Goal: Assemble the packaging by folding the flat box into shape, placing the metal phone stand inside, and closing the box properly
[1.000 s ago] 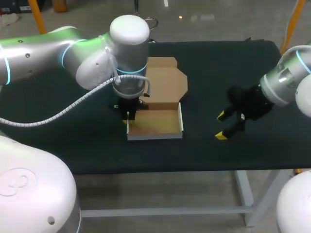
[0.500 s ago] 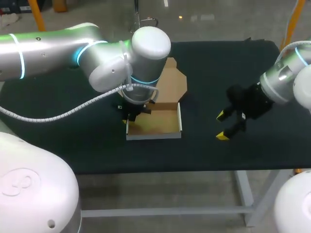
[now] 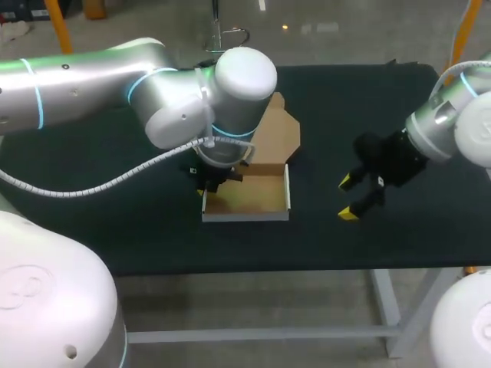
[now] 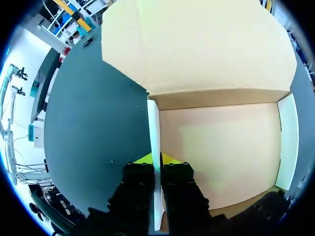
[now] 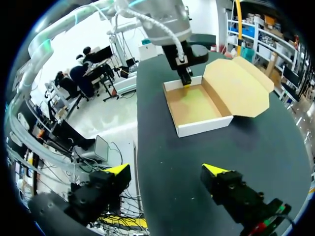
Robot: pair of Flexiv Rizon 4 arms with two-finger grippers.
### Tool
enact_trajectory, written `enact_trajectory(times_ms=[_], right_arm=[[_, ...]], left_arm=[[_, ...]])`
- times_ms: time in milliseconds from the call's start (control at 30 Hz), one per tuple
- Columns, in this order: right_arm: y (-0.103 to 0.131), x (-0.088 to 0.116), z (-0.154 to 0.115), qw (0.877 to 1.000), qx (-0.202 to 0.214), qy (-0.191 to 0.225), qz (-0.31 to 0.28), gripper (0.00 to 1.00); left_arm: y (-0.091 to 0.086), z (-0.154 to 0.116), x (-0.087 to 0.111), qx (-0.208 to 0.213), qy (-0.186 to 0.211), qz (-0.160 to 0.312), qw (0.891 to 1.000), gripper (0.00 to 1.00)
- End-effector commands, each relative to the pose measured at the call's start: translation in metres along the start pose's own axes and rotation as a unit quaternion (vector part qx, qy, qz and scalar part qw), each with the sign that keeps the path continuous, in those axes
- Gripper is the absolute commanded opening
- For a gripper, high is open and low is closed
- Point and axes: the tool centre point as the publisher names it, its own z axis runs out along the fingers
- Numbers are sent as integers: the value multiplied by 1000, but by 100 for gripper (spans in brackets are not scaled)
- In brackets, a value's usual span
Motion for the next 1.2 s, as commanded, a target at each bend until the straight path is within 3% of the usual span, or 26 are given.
enact_trajectory(times_ms=[33, 100, 167, 233, 267, 400, 700, 967, 1200], right_arm=[[0, -2, 0, 1000, -2, 5, 0, 100], [0, -3, 0, 1000, -3, 7, 1, 100], [0, -4, 1, 1000, -3, 9, 2, 100], [1, -5, 2, 1000, -3, 10, 2, 100], [0, -5, 2, 1000, -4, 11, 3, 100], [0, -6, 3, 1000, -4, 14, 5, 100], [-2, -8, 3, 1000, -7, 15, 11, 100], [-4, -11, 1, 999, -11, 11, 30, 100], [-6, -12, -3, 997, -9, -7, 75, 100]], left_arm=[[6, -1, -9, 5, 53, -2, 999, 0], [7, -2, -9, 3, 66, -3, 998, 5], [7, -3, -9, 2, 76, -3, 997, 31], [8, -4, -9, 1, 85, -4, 996, 47], [9, -4, -8, 2, 92, -4, 996, 65], [11, -9, -7, 8, 119, -3, 993, 100], [18, -34, -4, 33, 207, 19, 978, 100], [29, -66, -12, 39, 305, 48, 950, 100], [44, -90, -28, 29, 359, 76, 930, 100]])
